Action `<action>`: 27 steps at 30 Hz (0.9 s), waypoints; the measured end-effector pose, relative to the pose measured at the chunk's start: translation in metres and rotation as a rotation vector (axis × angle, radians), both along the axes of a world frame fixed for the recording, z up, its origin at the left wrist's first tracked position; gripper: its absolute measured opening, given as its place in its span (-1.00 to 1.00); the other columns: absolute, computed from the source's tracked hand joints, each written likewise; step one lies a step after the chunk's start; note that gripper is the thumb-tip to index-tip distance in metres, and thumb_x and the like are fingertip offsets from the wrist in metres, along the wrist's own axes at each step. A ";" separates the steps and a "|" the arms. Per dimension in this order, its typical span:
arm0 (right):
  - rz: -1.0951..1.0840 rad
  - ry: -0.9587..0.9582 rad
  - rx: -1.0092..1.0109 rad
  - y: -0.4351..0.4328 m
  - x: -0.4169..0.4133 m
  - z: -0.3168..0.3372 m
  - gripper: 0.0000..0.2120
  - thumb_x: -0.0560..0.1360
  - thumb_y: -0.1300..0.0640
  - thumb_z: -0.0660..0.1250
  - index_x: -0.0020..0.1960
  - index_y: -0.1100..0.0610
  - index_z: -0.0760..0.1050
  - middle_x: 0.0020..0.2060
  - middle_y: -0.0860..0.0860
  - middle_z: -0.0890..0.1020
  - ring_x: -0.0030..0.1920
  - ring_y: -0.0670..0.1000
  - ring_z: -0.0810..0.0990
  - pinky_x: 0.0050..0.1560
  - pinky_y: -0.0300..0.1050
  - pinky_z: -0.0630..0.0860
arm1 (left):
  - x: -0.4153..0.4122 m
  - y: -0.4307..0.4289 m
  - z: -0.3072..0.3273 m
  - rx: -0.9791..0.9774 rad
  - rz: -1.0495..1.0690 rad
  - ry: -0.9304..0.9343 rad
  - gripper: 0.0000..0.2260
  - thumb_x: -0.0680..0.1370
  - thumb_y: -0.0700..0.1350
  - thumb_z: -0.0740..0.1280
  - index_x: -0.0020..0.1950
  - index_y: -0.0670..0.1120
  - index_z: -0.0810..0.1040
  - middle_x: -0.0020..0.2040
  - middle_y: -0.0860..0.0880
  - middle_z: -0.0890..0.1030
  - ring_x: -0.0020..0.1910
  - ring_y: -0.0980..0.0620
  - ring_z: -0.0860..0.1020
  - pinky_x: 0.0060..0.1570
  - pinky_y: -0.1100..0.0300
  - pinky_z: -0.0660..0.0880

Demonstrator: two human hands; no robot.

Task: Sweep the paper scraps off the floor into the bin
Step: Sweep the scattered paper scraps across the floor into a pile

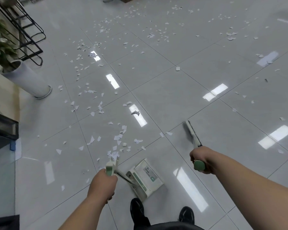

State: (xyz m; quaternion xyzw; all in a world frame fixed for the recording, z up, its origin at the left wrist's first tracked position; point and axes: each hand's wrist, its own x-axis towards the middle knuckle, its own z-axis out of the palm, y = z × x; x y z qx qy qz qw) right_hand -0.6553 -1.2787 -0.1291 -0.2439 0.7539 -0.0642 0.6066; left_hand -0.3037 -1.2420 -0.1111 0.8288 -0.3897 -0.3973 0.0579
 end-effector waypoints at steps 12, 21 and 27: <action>0.064 -0.182 0.198 -0.051 0.212 0.003 -0.97 0.46 0.22 0.30 -0.16 0.13 0.47 -0.27 0.10 0.58 -0.34 0.09 0.53 -0.38 -0.26 0.40 | 0.106 -0.063 -0.015 0.049 0.005 0.115 -0.95 0.52 -0.19 0.23 -0.07 -0.12 0.48 -0.29 -0.13 0.48 -0.51 -0.08 0.42 -0.42 0.18 0.35; -0.038 -0.345 0.243 -0.071 0.276 0.028 -0.95 0.41 0.19 0.28 -0.15 0.09 0.41 -0.43 -0.01 0.53 -0.61 -0.02 0.40 -0.54 -0.33 0.26 | 0.156 -0.087 -0.018 0.048 -0.038 0.144 -0.90 0.52 -0.24 0.23 0.00 -0.20 0.49 -0.34 -0.12 0.43 -0.51 -0.07 0.38 -0.47 0.23 0.32; -0.155 -0.266 0.116 -0.051 0.248 0.048 -0.96 0.45 0.23 0.29 -0.13 0.12 0.45 -0.42 0.03 0.55 -0.60 0.01 0.41 -0.53 -0.33 0.30 | 0.126 -0.099 -0.014 0.059 -0.204 0.102 -0.86 0.48 -0.23 0.18 -0.02 -0.12 0.49 -0.36 -0.12 0.46 -0.47 -0.08 0.41 -0.43 0.21 0.34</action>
